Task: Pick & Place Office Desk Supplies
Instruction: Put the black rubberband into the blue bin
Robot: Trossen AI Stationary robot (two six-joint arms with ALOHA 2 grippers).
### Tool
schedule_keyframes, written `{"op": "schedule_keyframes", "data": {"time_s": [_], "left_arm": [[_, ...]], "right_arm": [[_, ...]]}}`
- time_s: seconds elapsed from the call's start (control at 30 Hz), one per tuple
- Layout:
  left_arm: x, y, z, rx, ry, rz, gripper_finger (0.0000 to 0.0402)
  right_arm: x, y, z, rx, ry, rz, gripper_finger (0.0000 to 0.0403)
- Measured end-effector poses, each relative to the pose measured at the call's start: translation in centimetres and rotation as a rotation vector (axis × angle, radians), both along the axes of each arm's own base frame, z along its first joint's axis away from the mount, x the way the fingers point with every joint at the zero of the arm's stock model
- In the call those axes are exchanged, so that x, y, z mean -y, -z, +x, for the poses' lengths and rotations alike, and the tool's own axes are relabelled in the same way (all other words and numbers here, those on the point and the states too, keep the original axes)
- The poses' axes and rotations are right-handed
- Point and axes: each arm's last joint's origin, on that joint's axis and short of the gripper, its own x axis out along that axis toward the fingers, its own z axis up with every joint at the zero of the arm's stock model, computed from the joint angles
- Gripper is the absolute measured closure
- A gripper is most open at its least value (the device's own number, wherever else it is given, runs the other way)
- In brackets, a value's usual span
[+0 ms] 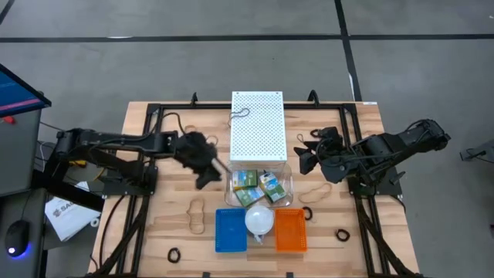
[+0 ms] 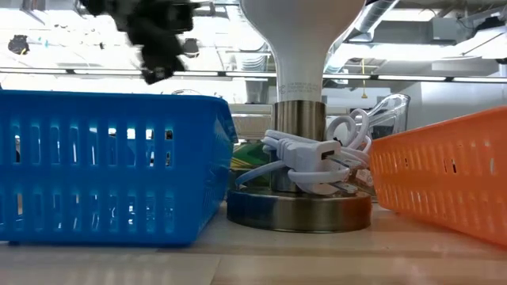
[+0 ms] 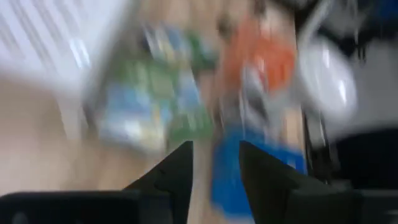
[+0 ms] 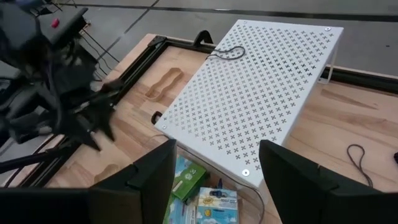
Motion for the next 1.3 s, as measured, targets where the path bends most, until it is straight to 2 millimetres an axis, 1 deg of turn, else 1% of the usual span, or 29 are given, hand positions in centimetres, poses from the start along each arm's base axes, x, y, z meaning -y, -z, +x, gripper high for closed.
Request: {"op": "schedule_keyframes", "data": {"time_s": [0.13, 0.27, 0.33, 0.53, 0.63, 0.7, 0.8, 0.87, 1.0, 1.03, 1.1, 1.17, 1.3], "left_arm": [[2.2, 0.5, -3.0, -0.193, 0.098, -0.013, 0.0288], [4.4, 0.3, -4.8, -0.256, 0.145, -0.053, 0.0267], [5.6, 0.2, -5.4, -0.264, 0.14, -0.06, 0.0257], [8.3, 0.3, -6.1, -0.302, 0.056, -0.09, 0.0229], [9.2, 0.5, -6.5, -0.298, -0.006, -0.047, 0.0211], [9.3, 0.6, -6.6, -0.27, -0.102, 0.015, 0.0198], [8.5, 0.7, -6.6, -0.224, -0.32, 0.102, 0.018], [7.4, 0.7, -6.5, -0.198, -0.502, 0.118, 0.017], [4.5, 0.8, -5.9, -0.159, -0.915, 0.017, 0.0159], [3.7, 0.8, -5.8, -0.158, -0.988, -0.011, 0.0158], [2.0, 0.8, -5.5, -0.157, -1.091, -0.028, 0.0159], [0.2, 0.8, -5.4, -0.164, -1.149, -0.001, 0.016], [-3.8, 0.6, -5.4, -0.2, -1.173, 0.061, 0.016]], "right_arm": [[0.0, 0.0, 0.0, 0.005, 0.0, 0.002, 0.0177], [0.0, 0.0, 0.0, 0.003, -0.002, 0.0, 0.0177], [0.0, 0.0, 0.0, 0.001, -0.002, -0.001, 0.0177], [0.0, 0.0, 0.0, -0.001, 0.001, -0.001, 0.0177], [0.0, 0.0, 0.0, 0.0, 0.002, -0.002, 0.0177], [0.0, 0.0, 0.0, -0.001, 0.003, -0.004, 0.0177], [0.0, 0.0, 0.0, -0.006, -0.001, -0.01, 0.0177], [0.1, 0.0, 0.0, -0.008, 0.002, -0.011, 0.0177], [0.1, 0.0, 0.0, -0.01, 0.002, -0.013, 0.0177], [0.1, 0.0, 0.0, -0.009, 0.002, -0.014, 0.0177], [0.1, 0.0, 0.0, -0.009, 0.002, -0.014, 0.0177], [0.1, 0.0, 0.0, -0.009, 0.002, -0.014, 0.0177], [0.1, 0.0, 0.0, -0.009, 0.002, -0.014, 0.0177]]}}
